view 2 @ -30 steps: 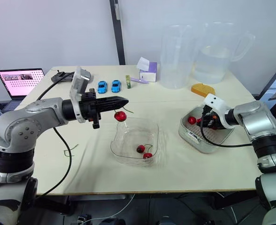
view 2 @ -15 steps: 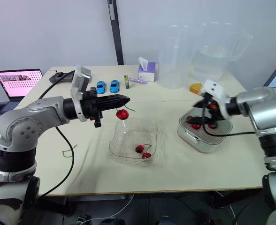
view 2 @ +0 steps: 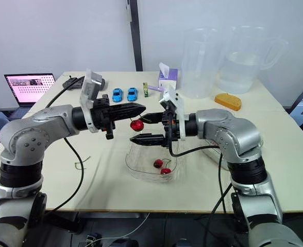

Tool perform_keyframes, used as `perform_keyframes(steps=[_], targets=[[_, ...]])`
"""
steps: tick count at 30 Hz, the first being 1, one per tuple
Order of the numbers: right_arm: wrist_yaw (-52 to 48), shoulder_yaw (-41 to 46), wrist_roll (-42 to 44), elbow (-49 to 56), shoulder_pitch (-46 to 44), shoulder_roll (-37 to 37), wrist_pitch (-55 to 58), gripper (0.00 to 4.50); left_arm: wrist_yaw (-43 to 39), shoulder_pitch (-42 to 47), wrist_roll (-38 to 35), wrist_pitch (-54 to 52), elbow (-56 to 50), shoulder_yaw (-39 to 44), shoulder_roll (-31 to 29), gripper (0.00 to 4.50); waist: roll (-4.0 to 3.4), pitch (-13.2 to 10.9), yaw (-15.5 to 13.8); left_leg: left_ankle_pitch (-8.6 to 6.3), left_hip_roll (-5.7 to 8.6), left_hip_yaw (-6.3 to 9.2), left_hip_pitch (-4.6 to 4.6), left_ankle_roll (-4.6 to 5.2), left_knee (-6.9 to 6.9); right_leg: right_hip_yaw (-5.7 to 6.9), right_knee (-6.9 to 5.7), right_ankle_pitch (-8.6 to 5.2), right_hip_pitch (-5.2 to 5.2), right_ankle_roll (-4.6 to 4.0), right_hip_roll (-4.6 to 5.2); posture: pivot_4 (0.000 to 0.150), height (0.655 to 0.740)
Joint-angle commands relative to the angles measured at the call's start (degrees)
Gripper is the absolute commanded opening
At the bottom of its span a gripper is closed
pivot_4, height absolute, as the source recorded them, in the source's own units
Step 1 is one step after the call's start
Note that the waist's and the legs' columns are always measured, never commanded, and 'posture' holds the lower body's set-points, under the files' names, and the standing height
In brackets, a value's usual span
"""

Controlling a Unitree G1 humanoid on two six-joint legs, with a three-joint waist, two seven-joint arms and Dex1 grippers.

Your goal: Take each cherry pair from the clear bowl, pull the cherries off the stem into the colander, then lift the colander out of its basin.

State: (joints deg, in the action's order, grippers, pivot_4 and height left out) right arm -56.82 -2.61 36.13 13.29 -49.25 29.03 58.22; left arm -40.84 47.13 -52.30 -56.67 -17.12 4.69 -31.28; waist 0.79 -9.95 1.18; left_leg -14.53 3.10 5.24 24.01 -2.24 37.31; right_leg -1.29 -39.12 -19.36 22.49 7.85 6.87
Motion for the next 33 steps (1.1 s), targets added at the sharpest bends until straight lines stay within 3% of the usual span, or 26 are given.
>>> perform_keyframes(steps=[1,4,8,20,32,33], targets=[[1.93,2.33,2.3,0.24,-0.64,-1.14,-0.44,4.43,0.43,0.99,-0.44,1.22,-2.27,0.67,0.05,0.0,0.0,0.0,0.09,0.0,0.0,0.0,0.0,0.0,-0.01,0.0,0.0,0.0,0.01,0.0,0.0,0.15,0.7371],[2.23,1.58,2.8,0.01,-0.49,-1.0,-0.37,3.63,0.27,0.76,-0.57,1.23,-2.6,0.74,-0.06,0.0,0.0,0.0,0.25,0.0,0.0,0.0,0.0,0.0,-0.04,0.0,-0.02,0.0,0.05,0.0,-0.03,0.15,0.7371],[2.54,0.85,2.6,-0.06,-0.19,-0.88,-1.06,1.64,0.09,0.76,-0.46,1.31,-2.6,0.68,-0.05,0.0,0.0,0.0,0.61,0.0,0.0,0.0,0.0,0.0,-0.04,0.0,-0.02,0.0,0.04,0.0,-0.03,0.15,0.7371],[1.14,-3.08,1.75,1.08,1.95,2.48,-1.21,1.64,0.18,0.58,-0.4,1.4,-2.46,0.67,0.14,0.0,0.0,0.0,1.35,0.0,0.0,0.0,0.0,0.0,-0.08,0.01,-0.02,0.0,0.05,0.0,-0.04,0.15,0.7371],[2.84,0.98,4.41,-0.63,0.7,1.63,-1.44,1.64,-0.07,0.64,0.07,2.07,-1.98,0.51,0.11,0.0,0.0,0.0,1.33,0.0,0.0,0.0,0.0,0.0,-0.08,0.01,-0.01,0.0,0.05,0.0,-0.03,0.15,0.7371],[3.01,1.21,4.77,-0.67,0.62,1.4,-1.28,2.2,-0.07,0.7,0.06,2.1,-1.96,0.48,0.14,0.0,0.0,0.0,1.35,0.0,0.0,0.0,0.0,0.0,-0.08,0.01,-0.01,0.0,0.05,0.0,-0.03,0.15,0.7371]])
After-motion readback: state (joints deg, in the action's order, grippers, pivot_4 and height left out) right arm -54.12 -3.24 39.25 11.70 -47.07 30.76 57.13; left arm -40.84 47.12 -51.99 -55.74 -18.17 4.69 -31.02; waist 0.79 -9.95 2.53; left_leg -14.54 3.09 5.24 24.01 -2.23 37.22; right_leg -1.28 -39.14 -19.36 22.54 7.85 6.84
